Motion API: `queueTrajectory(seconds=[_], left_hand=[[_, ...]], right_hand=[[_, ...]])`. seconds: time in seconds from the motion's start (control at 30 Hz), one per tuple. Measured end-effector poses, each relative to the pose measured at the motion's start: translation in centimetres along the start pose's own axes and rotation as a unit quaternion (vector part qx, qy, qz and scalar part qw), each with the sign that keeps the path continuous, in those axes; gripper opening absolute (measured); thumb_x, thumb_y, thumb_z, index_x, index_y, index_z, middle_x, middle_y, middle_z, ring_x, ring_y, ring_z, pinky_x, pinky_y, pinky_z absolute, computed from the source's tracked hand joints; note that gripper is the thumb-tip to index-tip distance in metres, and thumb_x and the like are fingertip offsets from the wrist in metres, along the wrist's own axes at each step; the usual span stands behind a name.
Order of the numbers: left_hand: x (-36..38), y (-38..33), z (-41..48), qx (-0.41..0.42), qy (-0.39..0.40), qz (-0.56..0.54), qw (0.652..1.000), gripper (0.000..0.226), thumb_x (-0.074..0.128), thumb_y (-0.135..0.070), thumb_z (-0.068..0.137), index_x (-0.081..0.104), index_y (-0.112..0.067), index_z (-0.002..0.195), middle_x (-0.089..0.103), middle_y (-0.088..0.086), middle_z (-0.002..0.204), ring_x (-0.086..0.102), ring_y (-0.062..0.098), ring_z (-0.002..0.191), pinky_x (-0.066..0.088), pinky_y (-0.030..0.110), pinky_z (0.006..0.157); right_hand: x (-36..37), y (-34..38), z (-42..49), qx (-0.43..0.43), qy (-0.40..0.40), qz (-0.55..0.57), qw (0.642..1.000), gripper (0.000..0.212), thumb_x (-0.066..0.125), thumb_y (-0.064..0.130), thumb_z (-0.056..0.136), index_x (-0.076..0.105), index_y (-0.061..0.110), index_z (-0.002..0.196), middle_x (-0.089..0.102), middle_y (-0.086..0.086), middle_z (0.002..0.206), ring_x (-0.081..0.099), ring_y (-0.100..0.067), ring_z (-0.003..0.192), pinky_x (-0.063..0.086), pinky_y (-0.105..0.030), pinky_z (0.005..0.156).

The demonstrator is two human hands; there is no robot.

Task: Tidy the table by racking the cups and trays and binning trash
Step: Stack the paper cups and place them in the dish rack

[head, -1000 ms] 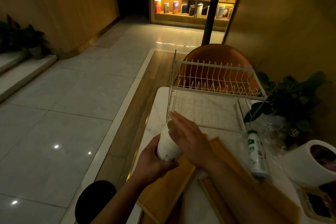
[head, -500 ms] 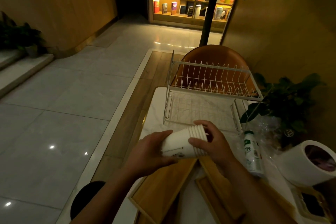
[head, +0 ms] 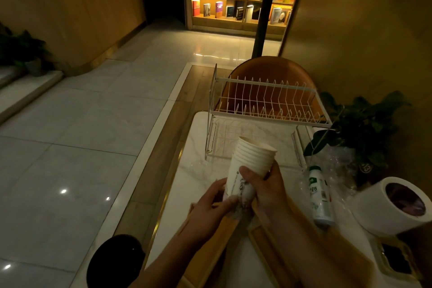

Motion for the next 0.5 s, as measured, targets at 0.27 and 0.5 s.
queueTrajectory(seconds=[0.27,0.5], left_hand=[[-2.6,9.6,3.1,-0.045,-0.025,0.546,0.836,0.071,0.032,-0.065,0.093,0.025,-0.031,0.155,0.023,0.009,0.163,0.017,0.031,0.15,0.015,0.051,0.121],[-1.6,15.0,4.0,-0.066,0.002,0.548,0.834,0.074,0.007,-0.079,0.088,0.001,-0.048,0.154,-0.007,0.002,0.168,-0.001,0.033,0.153,-0.003,0.058,0.119]], right_hand=[[-0.8,2.9,4.3,-0.043,0.073,-0.251,0.964,0.098,0.091,0.036,0.056,0.042,0.026,0.14,0.058,0.007,0.131,0.058,-0.012,0.116,0.053,-0.041,0.097],[1.1,6.5,7.6,-0.14,0.124,-0.365,0.912,0.094,0.088,0.052,0.052,0.037,0.049,0.131,0.051,0.037,0.122,0.05,0.017,0.11,0.045,-0.018,0.086]])
Point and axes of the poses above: each hand's wrist, its own z-axis towards the middle knuckle, its own x-axis out of the palm, y = z × x, the point moved 8 cm from there along z, towards the middle knuckle
